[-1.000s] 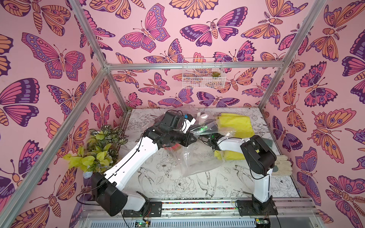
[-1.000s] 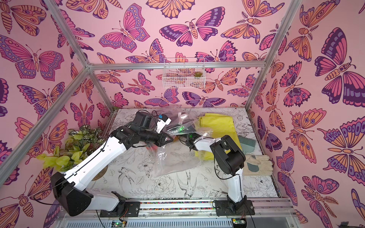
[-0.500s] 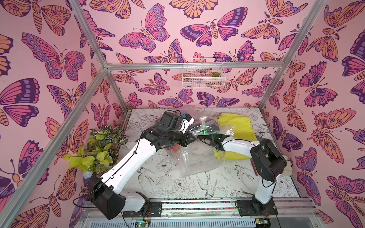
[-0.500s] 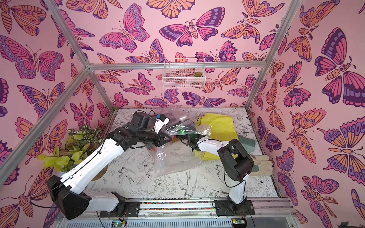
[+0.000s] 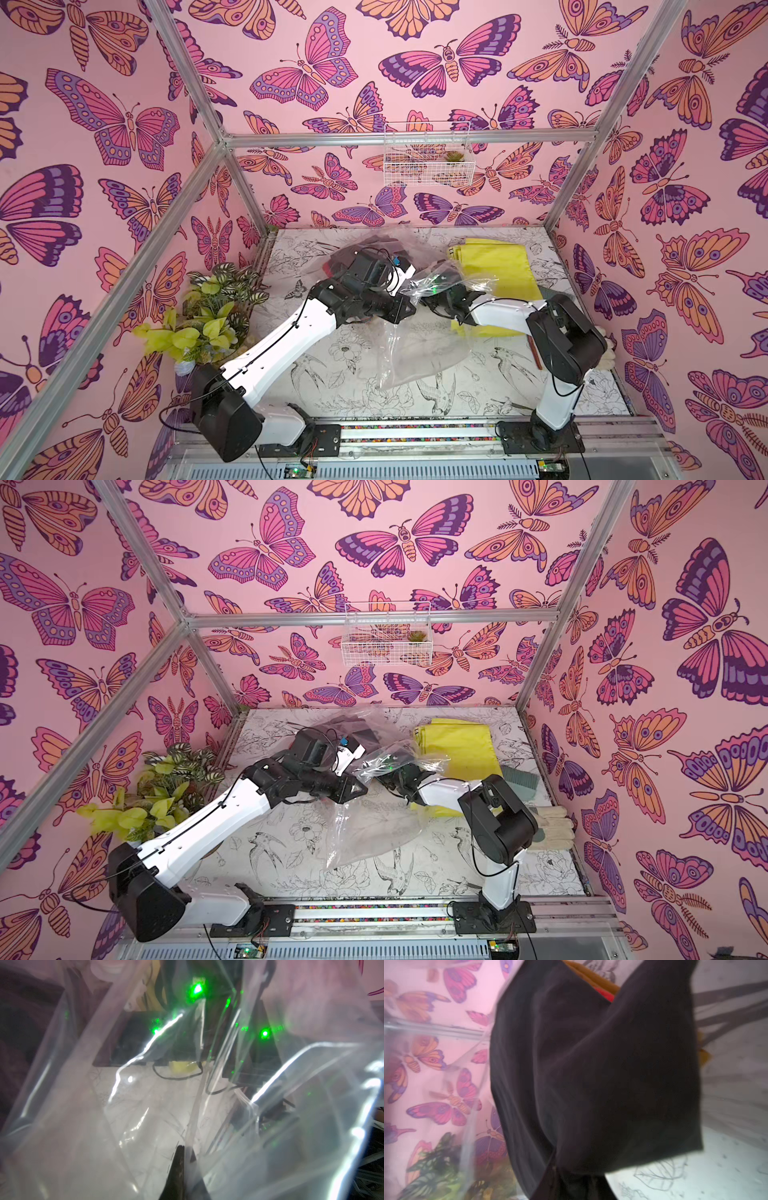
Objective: Take the trousers out of the vacuum bag
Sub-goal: Take out the trousers from the vacuum bag.
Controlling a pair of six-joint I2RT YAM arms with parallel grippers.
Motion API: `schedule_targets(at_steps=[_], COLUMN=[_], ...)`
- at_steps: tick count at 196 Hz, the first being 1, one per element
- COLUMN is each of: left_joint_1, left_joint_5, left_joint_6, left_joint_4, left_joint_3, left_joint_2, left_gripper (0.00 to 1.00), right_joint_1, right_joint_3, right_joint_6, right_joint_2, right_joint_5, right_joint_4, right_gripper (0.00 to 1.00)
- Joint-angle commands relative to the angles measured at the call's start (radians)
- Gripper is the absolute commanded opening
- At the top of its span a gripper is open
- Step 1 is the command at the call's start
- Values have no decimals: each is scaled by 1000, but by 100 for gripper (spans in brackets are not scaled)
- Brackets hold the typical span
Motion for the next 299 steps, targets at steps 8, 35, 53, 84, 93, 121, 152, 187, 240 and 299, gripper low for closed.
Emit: schedule_targets(at_steps=[8,35,53,84,93,121,152,187,240,299], left_joint_1=[-29,-46,-60,-74,-76,-78,-83,-85,-87,-87], left_joint_5=[-22,-19,-24,-35,-35,-29,-29,-34,-33,-35], left_joint_6=[-26,-41,-45,-48,-50,-60,-69,-76,-81,-82], left_joint_4=[-12,7,10,15,17,36,50,59,71,75], left_joint_3=[-41,-58,-63,-69,-71,-76,-84,-86,-83,-89], left_joint_2=[-1,-5,0,3,3,6,13,11,21,6], left_gripper=[0,0,0,0,0,0,0,0,0,0], right_joint_1=[-10,-10,-10,-13,-13,-13,-11,-10,-8,-8], right_joint_3=[-38,-69,-83,-96,-93,-73,-44,-15,24,17], right_joint_6=[-6,2,5,18,22,26,41,66,114,131], right_joint_2=[-28,-44,-59,-30,-15,28,68,117,197,158], right_joint_5=[39,60,80,51,37,5,0,-14,-41,-76], right_joint_4=[44,51,26,96,130,189,201,233,344,387], right_gripper=[34,48,57,71,72,71,71,72,72,58])
